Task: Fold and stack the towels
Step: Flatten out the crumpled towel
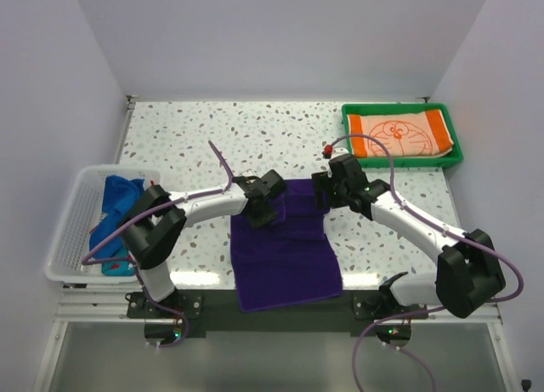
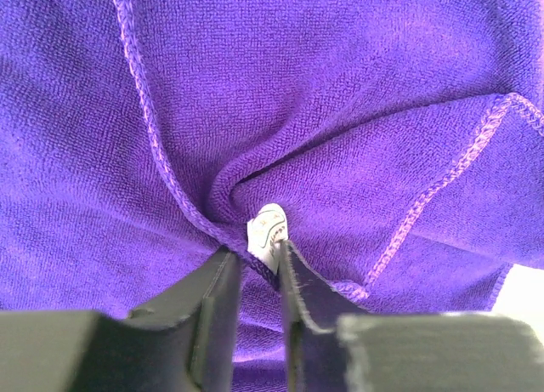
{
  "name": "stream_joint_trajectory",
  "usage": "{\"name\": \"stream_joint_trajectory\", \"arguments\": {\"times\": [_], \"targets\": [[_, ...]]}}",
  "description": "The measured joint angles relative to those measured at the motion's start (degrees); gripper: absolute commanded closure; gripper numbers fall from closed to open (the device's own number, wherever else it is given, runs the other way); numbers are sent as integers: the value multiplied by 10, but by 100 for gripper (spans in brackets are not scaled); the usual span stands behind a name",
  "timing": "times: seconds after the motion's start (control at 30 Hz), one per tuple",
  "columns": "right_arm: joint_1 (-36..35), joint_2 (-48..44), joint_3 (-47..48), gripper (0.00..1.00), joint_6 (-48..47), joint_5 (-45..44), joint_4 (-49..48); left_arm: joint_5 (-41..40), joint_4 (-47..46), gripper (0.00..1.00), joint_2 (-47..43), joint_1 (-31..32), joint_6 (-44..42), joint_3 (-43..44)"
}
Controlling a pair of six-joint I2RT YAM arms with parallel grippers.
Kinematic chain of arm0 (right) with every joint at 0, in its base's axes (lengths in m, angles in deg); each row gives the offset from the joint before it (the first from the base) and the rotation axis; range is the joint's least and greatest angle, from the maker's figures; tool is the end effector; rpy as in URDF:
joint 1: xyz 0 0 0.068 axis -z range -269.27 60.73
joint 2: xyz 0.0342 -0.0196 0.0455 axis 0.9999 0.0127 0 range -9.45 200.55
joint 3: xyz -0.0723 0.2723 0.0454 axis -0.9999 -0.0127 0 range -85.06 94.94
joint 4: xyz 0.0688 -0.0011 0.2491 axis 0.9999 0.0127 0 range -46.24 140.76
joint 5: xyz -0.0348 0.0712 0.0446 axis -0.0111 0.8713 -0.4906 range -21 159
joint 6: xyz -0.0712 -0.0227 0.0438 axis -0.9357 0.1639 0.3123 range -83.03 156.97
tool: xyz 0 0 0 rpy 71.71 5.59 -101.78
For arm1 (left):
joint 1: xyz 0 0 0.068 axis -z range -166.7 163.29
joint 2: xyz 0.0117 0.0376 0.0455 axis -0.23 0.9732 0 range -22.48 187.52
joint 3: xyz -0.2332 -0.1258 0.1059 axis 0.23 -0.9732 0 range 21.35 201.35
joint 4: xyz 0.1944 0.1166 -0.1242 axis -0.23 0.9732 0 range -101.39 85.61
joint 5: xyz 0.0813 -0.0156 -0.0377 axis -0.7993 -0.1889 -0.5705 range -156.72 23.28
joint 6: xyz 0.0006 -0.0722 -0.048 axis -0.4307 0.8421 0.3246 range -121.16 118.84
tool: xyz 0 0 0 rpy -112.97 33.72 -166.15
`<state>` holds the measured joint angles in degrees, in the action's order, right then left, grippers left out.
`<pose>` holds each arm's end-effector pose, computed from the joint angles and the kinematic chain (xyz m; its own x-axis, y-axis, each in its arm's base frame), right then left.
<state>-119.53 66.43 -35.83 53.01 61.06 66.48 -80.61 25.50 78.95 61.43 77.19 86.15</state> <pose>0.2584 0.1386 0.2136 -0.7463 -0.1187 -0.6549 -0.2239 0.9714 0.0792 0.2452 -0.2461 0.1464 -0.7927 -0.5400 -0.2828 -0.4900 0.8405 -0.2314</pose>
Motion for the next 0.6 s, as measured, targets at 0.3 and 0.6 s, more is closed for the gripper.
{"name": "stream_joint_trajectory", "arguments": {"times": [0.3, 0.6], "targets": [[0, 0, 0, 25, 0, 0, 0, 1, 1, 55, -3, 0, -1, 0], [0, 0, 0, 25, 0, 0, 0, 2, 9, 55, -3, 0, -1, 12]]}}
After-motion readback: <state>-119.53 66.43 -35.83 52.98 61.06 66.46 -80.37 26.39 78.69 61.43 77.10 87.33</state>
